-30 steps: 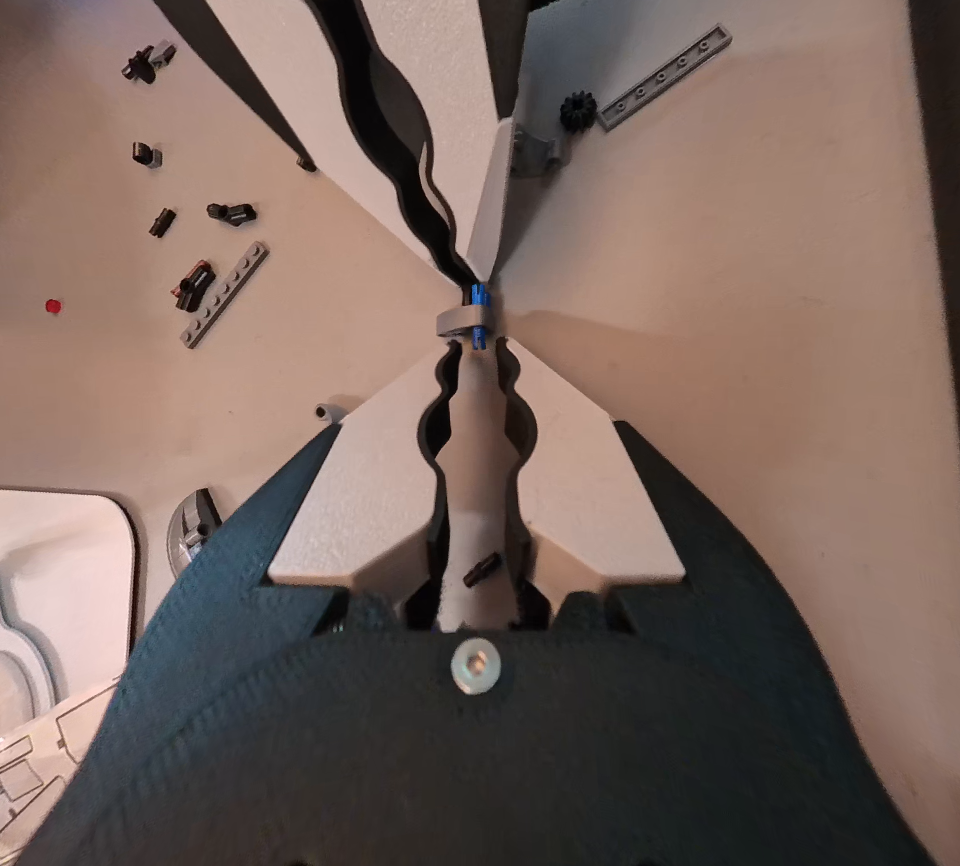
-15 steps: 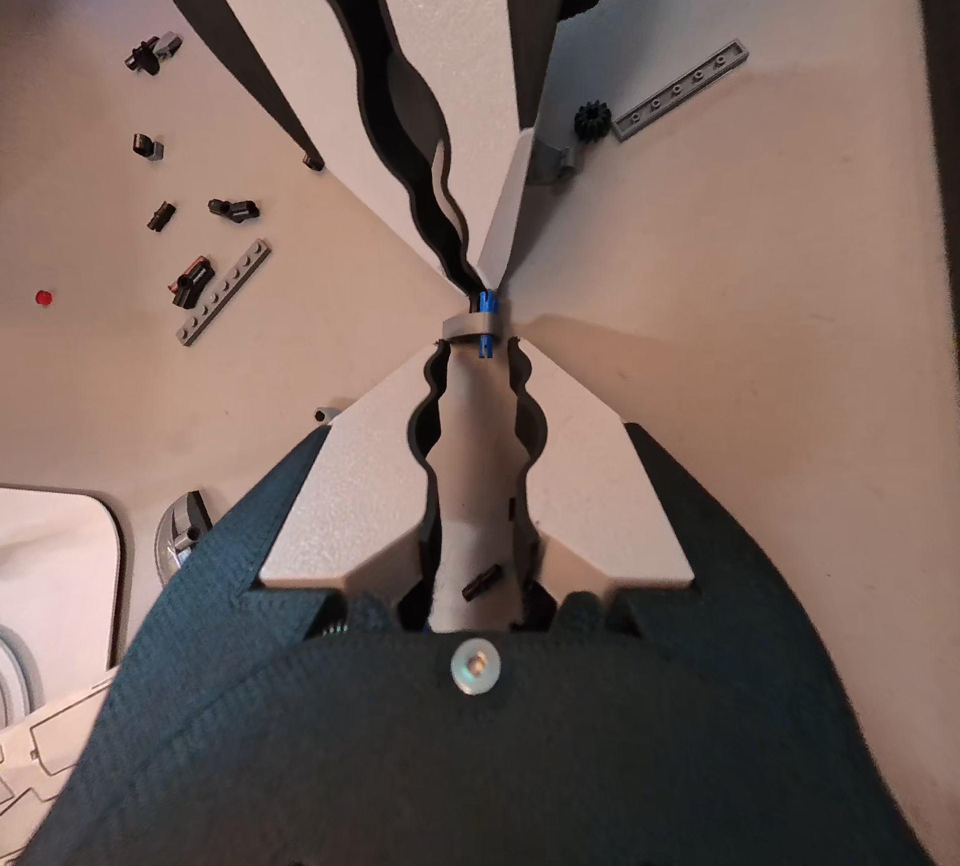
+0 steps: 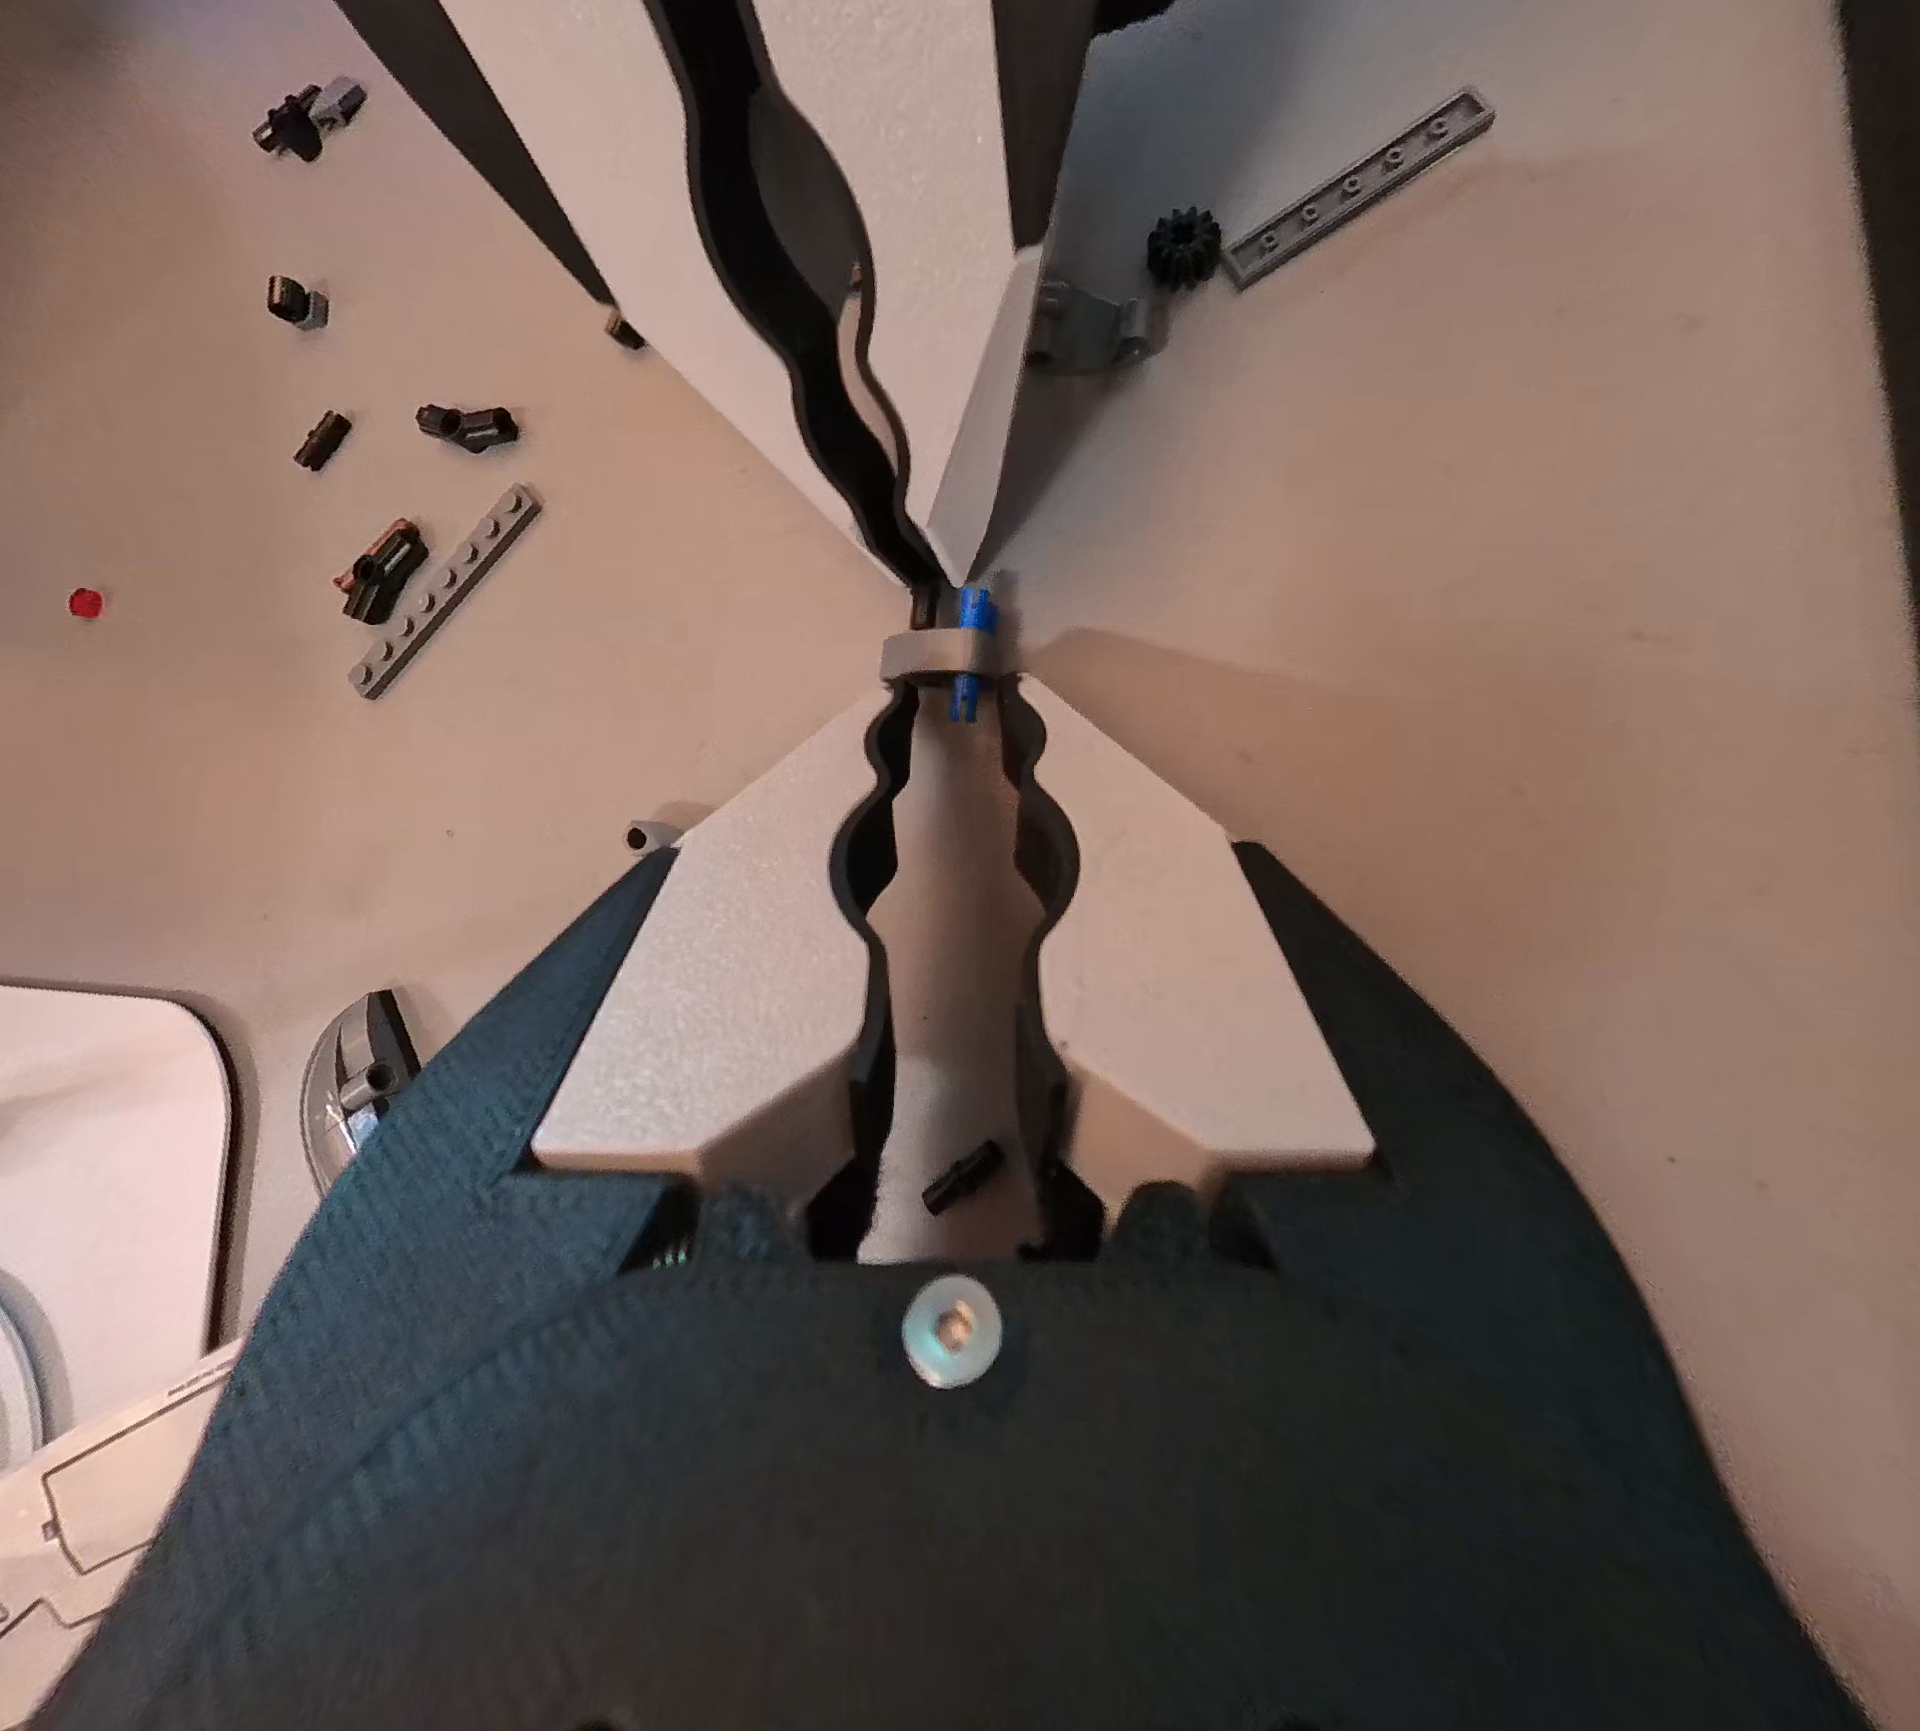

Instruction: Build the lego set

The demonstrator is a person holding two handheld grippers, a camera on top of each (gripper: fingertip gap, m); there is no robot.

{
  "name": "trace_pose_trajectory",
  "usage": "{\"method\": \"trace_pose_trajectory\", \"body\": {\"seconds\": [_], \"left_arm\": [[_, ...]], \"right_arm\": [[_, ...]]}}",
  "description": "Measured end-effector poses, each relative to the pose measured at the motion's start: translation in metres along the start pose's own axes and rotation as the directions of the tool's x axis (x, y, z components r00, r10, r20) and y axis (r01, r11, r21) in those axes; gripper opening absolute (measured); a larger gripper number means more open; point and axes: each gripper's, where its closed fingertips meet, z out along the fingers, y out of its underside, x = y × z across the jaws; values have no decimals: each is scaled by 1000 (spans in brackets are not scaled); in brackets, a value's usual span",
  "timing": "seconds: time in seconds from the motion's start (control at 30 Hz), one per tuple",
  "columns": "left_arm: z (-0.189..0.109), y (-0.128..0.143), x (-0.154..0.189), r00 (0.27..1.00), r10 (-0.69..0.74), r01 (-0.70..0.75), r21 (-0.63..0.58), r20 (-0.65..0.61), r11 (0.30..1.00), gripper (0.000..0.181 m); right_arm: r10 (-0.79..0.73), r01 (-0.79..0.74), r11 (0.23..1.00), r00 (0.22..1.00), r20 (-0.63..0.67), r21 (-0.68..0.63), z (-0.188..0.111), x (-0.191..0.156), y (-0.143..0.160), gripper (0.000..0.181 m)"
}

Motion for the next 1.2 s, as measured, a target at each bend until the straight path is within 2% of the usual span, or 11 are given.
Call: {"method": "trace_pose_trajectory", "body": {"seconds": [0.97,1.2], "left_arm": [[3,-2,-5,998,-63,64,34,-22,997,24],[4,-3,-3,996,-82,83,33,-41,996,21]], "right_arm": [[6,-8,1000,998,-55,-30,2,5,-1,3],[2,-4,999,998,-55,-32,3,3,-2,3]]}}
